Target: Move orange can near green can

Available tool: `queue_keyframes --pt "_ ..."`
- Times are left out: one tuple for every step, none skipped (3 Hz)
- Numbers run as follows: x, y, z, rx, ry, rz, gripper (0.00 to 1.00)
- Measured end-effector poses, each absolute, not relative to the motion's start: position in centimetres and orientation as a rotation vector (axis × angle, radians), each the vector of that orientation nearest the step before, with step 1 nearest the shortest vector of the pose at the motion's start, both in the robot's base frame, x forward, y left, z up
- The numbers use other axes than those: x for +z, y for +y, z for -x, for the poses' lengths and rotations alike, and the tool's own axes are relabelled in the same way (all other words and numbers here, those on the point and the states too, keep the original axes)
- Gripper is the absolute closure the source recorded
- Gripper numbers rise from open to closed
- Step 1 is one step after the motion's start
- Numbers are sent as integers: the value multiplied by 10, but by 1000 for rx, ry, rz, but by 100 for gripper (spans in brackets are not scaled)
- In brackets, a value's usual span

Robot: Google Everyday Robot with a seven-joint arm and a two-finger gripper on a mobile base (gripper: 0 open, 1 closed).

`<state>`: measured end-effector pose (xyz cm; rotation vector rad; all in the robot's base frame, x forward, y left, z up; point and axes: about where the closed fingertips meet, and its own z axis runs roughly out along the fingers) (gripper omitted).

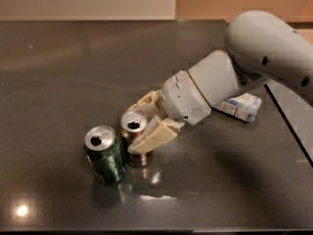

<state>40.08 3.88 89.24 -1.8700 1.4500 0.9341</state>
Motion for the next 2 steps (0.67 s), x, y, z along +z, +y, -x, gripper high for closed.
queue_keyframes --pt "893 40 -400 932 1447 1874 0" --pt "893 40 -400 932 1447 1874 0"
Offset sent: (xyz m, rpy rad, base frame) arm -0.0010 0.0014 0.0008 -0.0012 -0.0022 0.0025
